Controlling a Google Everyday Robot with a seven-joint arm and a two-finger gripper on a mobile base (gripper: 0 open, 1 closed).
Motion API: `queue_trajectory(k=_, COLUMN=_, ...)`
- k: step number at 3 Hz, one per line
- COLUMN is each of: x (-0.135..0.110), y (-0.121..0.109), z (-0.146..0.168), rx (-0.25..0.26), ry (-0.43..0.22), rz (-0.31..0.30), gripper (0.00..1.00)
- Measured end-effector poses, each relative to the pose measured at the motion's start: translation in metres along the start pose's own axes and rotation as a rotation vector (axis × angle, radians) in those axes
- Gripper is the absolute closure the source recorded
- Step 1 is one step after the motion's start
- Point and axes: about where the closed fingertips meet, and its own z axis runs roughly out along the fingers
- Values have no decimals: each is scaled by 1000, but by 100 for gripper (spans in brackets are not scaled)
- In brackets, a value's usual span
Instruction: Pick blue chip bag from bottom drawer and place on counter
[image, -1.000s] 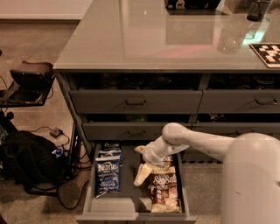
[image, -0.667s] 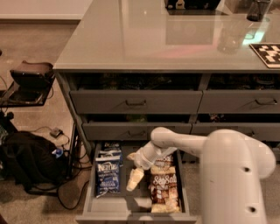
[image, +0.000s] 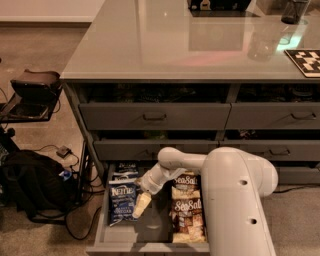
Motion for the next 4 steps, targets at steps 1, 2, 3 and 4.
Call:
queue_trajectory(k=1, x=0, y=0, z=0, rx=0, ry=0, rz=0, gripper=0)
queue_trajectory(k=2, x=4, y=-10, z=9, rx=66, ry=11, rz=4, gripper=0)
queue_trajectory(k=3, x=9, y=-28, z=20, rx=192, ry=14, rz=-9, gripper=0)
queue_trajectory(k=4, x=6, y=-53, z=24, rx=330, ry=-25, rz=-34, gripper=0)
